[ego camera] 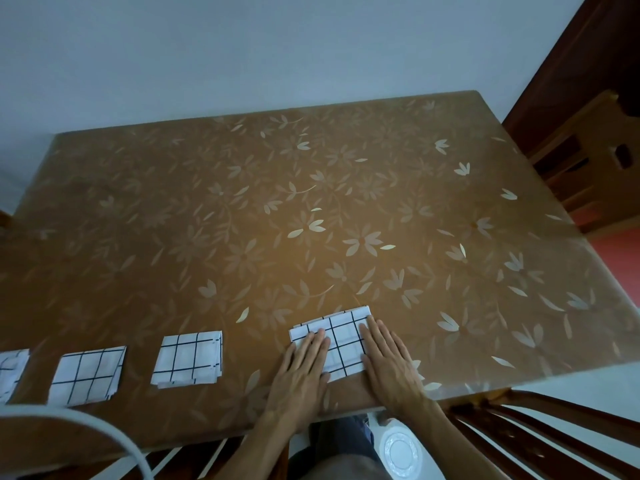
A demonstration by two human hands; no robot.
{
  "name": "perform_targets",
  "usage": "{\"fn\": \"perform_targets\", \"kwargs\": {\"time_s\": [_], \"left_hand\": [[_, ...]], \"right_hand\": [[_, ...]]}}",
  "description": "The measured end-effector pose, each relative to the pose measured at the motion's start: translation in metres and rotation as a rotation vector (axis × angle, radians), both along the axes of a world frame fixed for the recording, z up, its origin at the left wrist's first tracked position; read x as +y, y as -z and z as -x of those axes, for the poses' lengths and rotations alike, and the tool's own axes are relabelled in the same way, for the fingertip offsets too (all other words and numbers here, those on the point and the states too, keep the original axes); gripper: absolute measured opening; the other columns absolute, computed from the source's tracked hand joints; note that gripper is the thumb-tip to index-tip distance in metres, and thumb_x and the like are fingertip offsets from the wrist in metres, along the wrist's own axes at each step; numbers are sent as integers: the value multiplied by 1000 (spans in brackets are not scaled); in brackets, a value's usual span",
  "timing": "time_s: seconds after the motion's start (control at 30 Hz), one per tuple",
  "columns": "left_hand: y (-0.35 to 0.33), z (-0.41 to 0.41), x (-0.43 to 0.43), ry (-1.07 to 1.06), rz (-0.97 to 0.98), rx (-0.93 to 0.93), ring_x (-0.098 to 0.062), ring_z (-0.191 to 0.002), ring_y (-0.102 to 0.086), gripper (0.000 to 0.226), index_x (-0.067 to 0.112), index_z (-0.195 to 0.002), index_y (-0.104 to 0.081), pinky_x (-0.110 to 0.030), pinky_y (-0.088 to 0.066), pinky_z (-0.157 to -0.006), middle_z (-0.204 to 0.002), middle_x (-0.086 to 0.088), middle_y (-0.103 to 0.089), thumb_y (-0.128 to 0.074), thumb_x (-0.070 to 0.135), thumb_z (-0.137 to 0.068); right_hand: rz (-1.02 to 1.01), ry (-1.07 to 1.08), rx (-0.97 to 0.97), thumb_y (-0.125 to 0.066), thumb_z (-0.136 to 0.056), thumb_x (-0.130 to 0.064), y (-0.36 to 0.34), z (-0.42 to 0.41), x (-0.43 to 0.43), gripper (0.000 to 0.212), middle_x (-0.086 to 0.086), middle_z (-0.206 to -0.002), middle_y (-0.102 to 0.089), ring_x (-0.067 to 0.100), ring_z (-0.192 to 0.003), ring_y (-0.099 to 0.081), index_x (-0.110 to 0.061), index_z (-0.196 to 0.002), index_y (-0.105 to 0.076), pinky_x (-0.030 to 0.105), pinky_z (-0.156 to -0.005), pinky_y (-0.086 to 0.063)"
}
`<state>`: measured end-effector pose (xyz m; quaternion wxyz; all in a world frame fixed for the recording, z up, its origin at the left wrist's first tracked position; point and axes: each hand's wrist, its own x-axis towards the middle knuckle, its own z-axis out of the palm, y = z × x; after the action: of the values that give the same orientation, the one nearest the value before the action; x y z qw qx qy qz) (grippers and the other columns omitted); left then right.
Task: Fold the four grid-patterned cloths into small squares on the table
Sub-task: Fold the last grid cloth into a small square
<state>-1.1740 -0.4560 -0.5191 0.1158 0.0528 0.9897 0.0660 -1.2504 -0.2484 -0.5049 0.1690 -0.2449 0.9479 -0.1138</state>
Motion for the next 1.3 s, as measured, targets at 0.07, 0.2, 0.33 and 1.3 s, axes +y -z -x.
{"fn": "perform_targets", "kwargs": {"time_s": [0.07,0.2,0.33,1.3], "left_hand": [[-3,0,1,-3,-9,0,-22,-150,-18,64,12,-155,-20,-44,-21,-119,-164,-6,-15,-29,42,-99],[-8,0,3,-5,-15,13,-22,-148,-24,62,12,-153,-28,-45,-22,-114,-162,-6,-23,-30,41,-98],[-14,4,5,-19,-26,3,-25,-145,-31,59,14,-146,-43,-47,-38,-110,-156,-6,-37,-37,42,-94],[-46,4,-1,-354,-846,70,4,-93,-66,36,39,-88,-75,-18,-52,-83,-95,21,-71,-69,3,-84]], "right_hand": [[-32,24,-41,-9,-101,-41,-9,4,-1,60,-3,-163,7,20,-153,-1,-19,-158,-7,36,-123,-1],[125,378,-92,-42,-100,-26,-35,3,-17,53,6,-153,-32,24,-132,-42,-16,-149,-28,37,-109,-40],[196,675,-286,-55,-93,-32,-44,3,-22,47,6,-129,-53,27,-109,-61,-17,-136,-40,38,-90,-53],[528,601,-645,-90,-60,-14,-60,-9,17,88,-3,-108,-68,11,-94,-68,-24,-132,-41,30,-84,-58]]}}
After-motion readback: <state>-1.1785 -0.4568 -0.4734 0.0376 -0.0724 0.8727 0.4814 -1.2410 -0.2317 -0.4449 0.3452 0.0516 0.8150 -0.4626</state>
